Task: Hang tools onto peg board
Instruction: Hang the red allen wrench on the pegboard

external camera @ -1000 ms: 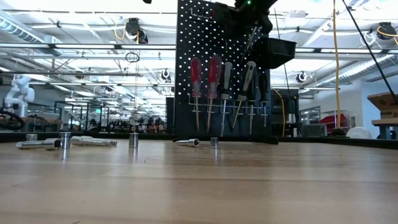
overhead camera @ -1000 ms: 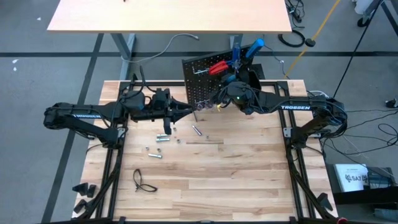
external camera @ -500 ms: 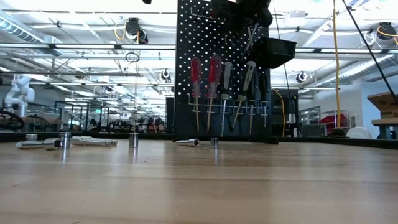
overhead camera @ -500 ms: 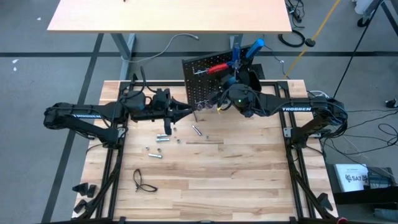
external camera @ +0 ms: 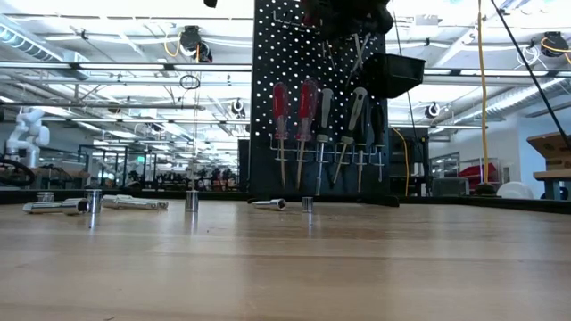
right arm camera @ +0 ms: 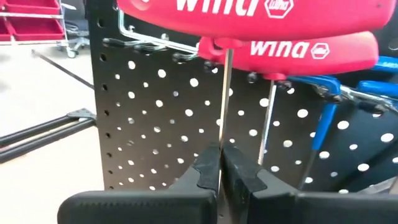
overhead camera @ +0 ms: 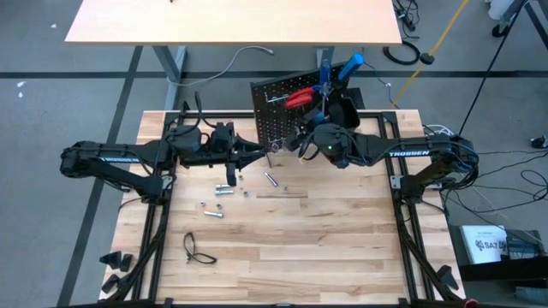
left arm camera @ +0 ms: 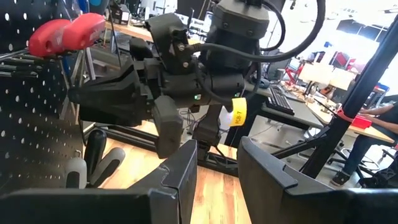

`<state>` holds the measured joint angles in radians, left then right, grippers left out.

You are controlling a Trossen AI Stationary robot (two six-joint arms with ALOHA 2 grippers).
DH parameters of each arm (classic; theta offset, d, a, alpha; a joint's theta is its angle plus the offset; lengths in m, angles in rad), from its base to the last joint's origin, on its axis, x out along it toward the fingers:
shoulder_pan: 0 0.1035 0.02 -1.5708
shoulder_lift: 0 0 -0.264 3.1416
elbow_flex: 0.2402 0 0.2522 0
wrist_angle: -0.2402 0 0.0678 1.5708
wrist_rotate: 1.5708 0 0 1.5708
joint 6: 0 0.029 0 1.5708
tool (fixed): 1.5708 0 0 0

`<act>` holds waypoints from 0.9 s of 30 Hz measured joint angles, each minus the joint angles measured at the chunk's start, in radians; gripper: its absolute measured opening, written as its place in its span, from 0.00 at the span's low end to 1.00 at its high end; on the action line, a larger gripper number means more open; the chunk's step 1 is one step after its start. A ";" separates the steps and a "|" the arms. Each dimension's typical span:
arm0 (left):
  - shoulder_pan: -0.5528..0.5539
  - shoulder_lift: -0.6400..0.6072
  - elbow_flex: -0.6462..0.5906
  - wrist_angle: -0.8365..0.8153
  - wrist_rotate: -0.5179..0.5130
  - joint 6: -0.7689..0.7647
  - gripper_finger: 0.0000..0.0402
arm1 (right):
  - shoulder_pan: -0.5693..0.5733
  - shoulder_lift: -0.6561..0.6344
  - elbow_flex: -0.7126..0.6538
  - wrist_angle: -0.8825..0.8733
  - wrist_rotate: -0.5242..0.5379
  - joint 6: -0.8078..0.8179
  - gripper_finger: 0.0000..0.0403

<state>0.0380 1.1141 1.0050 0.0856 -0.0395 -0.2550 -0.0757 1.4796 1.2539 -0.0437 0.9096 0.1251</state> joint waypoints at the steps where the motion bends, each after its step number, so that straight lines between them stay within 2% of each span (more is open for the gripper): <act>1: 0.000 0.000 0.000 0.000 0.000 0.000 0.29 | -0.002 0.000 0.000 0.000 -0.001 0.005 0.00; 9: 0.000 0.000 0.000 0.001 0.000 0.000 0.29 | -0.048 0.003 0.002 0.012 -0.079 0.046 0.00; 24: 0.000 0.000 0.000 0.000 0.000 0.000 0.29 | -0.069 0.016 0.002 0.018 -0.108 0.043 0.00; 27: 0.000 0.000 0.000 0.000 0.000 0.000 0.29 | -0.075 0.041 0.002 0.023 -0.141 0.046 0.00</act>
<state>0.0380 1.1141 1.0050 0.0855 -0.0395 -0.2550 -0.1507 1.5206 1.2559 -0.0204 0.7683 0.1715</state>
